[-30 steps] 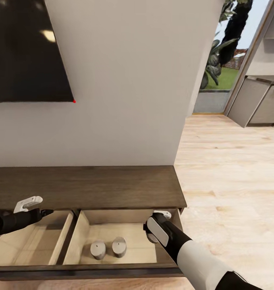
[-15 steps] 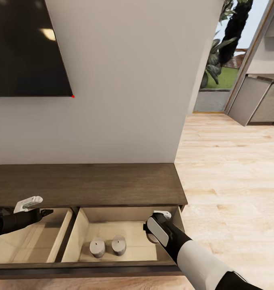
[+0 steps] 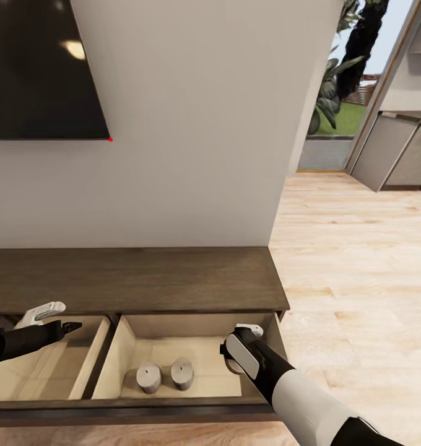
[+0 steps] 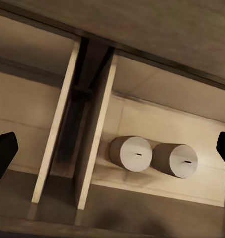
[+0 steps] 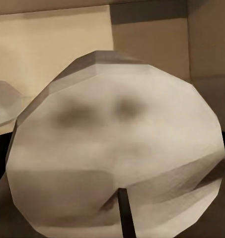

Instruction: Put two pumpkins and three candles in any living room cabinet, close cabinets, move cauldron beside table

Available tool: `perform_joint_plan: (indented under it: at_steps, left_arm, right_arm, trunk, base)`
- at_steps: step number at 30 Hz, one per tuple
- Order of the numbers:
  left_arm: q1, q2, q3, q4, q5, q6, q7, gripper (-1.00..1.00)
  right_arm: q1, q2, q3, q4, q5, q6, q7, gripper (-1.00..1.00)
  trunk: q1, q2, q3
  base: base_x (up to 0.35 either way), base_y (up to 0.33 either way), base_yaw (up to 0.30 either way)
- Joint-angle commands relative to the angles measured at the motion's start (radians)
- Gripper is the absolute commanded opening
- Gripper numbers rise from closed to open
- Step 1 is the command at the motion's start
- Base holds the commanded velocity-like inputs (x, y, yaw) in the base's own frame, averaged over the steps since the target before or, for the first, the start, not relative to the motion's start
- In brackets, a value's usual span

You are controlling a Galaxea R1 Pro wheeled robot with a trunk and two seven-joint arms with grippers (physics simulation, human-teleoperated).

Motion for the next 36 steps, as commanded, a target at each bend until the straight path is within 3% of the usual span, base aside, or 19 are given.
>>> perform_joint_plan:
  at_steps: [1, 14, 21, 23, 26, 28, 31, 36]
  left_arm:
    - [0.0, 0.0, 0.0, 0.0, 0.0, 0.0, 0.0, 1.0]
    - [0.0, 0.0, 0.0, -0.001, 0.0, 0.0, 0.0, 1.0]
    - [0.0, -0.008, 0.001, -0.003, 0.004, 0.0, 0.0, 1.0]
    - [0.0, -0.01, 0.0, -0.01, 0.026, 0.0, 0.0, 1.0]
    - [0.0, -0.011, -0.005, -0.023, 0.111, 0.0, 0.0, 1.0]
    - [0.0, -0.01, -0.006, -0.026, 0.149, 0.0, 0.0, 1.0]
    - [0.0, -0.009, -0.006, -0.027, 0.17, 0.0, 0.0, 1.0]
    - [0.0, -0.008, -0.006, -0.027, 0.177, 0.0, 0.0, 1.0]
  right_arm:
    - [0.0, 0.0, 0.0, 0.0, -0.003, -0.003, 0.0, -1.0]
    - [0.0, 0.0, 0.0, 0.0, -0.003, -0.005, 0.0, -1.0]
    - [0.0, 0.0, 0.0, 0.0, -0.003, -0.006, 0.002, -1.0]
    - [0.0, 0.0, 0.0, 0.0, -0.003, -0.006, 0.001, -1.0]
    - [0.0, 0.0, 0.0, 0.0, -0.003, -0.006, 0.002, -1.0]
    - [0.0, 0.0, 0.0, 0.0, -0.003, -0.007, 0.001, -1.0]
    - [0.0, 0.0, 0.0, 0.0, -0.003, -0.008, 0.002, -1.0]
    - [0.0, 0.0, 0.0, -0.001, -0.003, -0.008, 0.003, -1.0]
  trunk:
    - [0.004, -0.007, -0.003]
    - [0.054, -0.098, -0.044]
    - [0.054, -0.098, -0.044]
    - [0.054, -0.098, -0.044]
    - [0.058, -0.105, -0.047]
    - [0.065, -0.119, -0.053]
    - [0.077, -0.14, -0.063]
    - [0.096, -0.175, -0.078]
  base:
    - [0.0, 0.0, 0.0]
    - [0.0, 0.0, 0.0]
    - [0.0, 0.0, 0.0]
    - [0.0, 0.0, 0.0]
    - [0.0, 0.0, 0.0]
    - [0.0, 0.0, 0.0]
    - [0.0, 0.0, 0.0]
    - [0.0, 0.0, 0.0]
